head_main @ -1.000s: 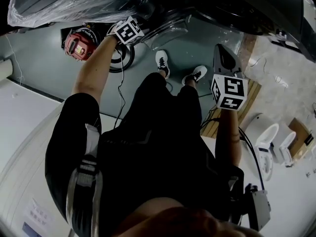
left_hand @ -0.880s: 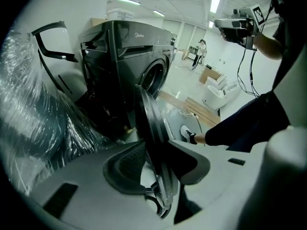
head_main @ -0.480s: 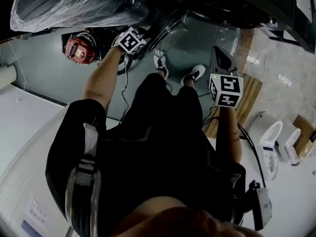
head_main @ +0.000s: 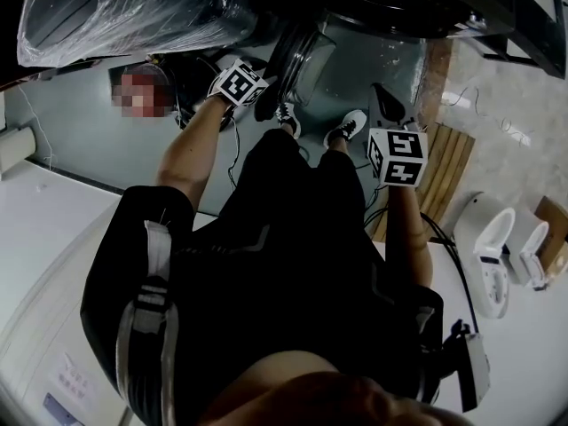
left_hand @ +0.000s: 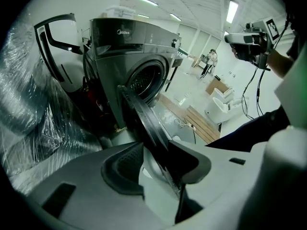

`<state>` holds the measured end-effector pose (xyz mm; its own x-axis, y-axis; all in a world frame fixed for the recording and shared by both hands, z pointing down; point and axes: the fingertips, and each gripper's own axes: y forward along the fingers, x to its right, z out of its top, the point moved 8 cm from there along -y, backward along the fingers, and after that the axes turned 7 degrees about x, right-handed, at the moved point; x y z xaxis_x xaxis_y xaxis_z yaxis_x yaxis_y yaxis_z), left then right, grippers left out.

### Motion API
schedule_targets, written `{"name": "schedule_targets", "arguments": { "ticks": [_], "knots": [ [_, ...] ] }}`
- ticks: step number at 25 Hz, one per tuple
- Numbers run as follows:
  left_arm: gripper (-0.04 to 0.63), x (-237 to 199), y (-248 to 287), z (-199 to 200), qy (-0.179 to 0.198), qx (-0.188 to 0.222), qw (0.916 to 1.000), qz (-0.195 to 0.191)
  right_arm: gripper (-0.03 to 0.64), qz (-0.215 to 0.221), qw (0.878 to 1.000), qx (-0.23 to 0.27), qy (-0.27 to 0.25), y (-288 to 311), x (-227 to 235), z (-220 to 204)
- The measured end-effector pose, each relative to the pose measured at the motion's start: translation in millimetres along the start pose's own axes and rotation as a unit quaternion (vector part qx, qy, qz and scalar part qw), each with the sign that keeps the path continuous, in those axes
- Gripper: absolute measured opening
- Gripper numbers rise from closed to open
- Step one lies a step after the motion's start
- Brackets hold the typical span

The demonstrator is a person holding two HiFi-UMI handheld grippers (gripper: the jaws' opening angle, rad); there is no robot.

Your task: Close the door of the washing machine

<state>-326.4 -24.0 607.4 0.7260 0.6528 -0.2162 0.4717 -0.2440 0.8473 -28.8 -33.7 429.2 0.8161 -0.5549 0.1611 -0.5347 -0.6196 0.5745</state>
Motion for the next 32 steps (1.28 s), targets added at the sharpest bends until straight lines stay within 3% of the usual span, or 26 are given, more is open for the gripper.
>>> {"name": "schedule_targets", "arguments": {
  "ticks": [8,16,20,24,32],
  "knots": [
    [0.167,28.6,14.1,10.8,-0.027,0.014,0.9995,0.010,0.005,-0.014,1.000,-0.007,0.020,-10.9,21.8,-26.2],
    [0.169,52.4,27.0,23.0,-0.067,0.018,0.9965,0.048,0.005,-0.018,0.999,-0.027,0.043,-12.4,35.5,-65.6],
    [0.169,65.2,34.4,32.1,-0.093,0.017,0.9932,0.068,0.005,-0.017,0.998,-0.034,0.056,-12.4,40.4,-82.5],
    [0.169,76.2,44.2,43.7,-0.118,0.016,0.9893,0.085,0.005,-0.017,0.998,-0.045,0.036,-10.2,42.3,-97.6],
    [0.169,95.3,59.4,66.9,-0.167,0.021,0.9819,0.088,0.005,-0.010,0.997,-0.061,0.043,-8.7,48.8,-128.0]
  ]
}}
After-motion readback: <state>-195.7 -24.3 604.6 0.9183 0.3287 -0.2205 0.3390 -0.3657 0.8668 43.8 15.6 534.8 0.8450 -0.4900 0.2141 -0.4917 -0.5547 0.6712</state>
